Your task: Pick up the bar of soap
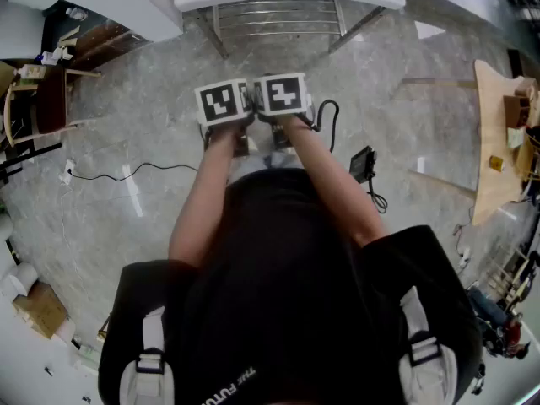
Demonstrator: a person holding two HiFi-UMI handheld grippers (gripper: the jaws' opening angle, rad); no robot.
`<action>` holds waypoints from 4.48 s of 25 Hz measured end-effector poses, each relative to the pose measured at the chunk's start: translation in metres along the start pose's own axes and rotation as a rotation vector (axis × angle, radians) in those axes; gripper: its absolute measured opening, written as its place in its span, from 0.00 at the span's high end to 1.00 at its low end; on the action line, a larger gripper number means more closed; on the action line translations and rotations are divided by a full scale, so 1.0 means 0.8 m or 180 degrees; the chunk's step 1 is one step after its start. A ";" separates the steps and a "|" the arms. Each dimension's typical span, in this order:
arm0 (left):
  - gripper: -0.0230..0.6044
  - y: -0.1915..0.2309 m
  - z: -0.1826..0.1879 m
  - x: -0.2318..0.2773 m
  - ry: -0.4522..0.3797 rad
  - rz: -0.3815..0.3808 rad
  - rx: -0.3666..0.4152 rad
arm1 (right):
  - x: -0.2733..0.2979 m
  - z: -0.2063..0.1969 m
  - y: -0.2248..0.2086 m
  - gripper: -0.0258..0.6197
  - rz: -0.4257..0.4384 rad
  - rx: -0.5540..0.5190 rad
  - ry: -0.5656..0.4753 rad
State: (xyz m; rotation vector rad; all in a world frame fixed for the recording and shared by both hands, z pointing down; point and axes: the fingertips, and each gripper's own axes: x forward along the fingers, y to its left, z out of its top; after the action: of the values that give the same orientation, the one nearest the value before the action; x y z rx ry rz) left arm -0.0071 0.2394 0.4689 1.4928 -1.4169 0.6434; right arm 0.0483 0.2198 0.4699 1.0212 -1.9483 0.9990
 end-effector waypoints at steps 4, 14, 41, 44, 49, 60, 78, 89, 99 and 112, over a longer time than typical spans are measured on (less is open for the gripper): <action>0.97 0.011 0.008 -0.006 -0.0080 0.0028 0.0078 | 0.000 -0.001 0.009 0.94 -0.0016 0.0024 0.0026; 0.97 0.033 0.000 -0.017 -0.0115 0.0023 0.0089 | 0.006 -0.007 0.031 0.94 -0.0054 0.0015 -0.0030; 0.97 0.079 -0.009 -0.032 -0.0134 -0.0053 0.0145 | 0.015 -0.016 0.060 0.94 -0.0376 0.0019 -0.0078; 0.97 0.087 -0.009 -0.035 -0.0143 -0.0027 0.0165 | 0.016 -0.014 0.066 0.94 -0.0384 0.0010 -0.0131; 0.97 0.095 -0.013 -0.033 -0.0172 -0.0043 0.0167 | 0.020 -0.014 0.080 0.94 -0.0290 0.0042 -0.0207; 0.97 0.105 -0.010 -0.040 -0.0202 0.0023 0.0166 | 0.018 -0.017 0.083 0.94 -0.0386 0.0022 -0.0116; 0.97 0.114 -0.013 -0.036 -0.0222 -0.0034 0.0168 | 0.021 -0.019 0.087 0.94 -0.0489 -0.0085 -0.0048; 0.97 0.111 0.001 -0.026 -0.0208 -0.0048 0.0181 | 0.028 -0.005 0.079 0.94 -0.0487 -0.0063 -0.0082; 0.97 0.112 0.055 -0.002 -0.0249 -0.0007 0.0137 | 0.057 0.050 0.072 0.94 -0.0333 -0.0100 -0.0077; 0.97 0.122 0.168 0.052 -0.0213 0.0184 0.0308 | 0.105 0.167 0.018 0.94 -0.0498 -0.0166 -0.0172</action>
State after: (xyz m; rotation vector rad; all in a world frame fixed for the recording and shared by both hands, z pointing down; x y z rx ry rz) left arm -0.1224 0.1132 0.4761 1.5663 -1.5029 0.7124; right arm -0.0316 0.0834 0.4762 1.1621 -1.8948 0.8376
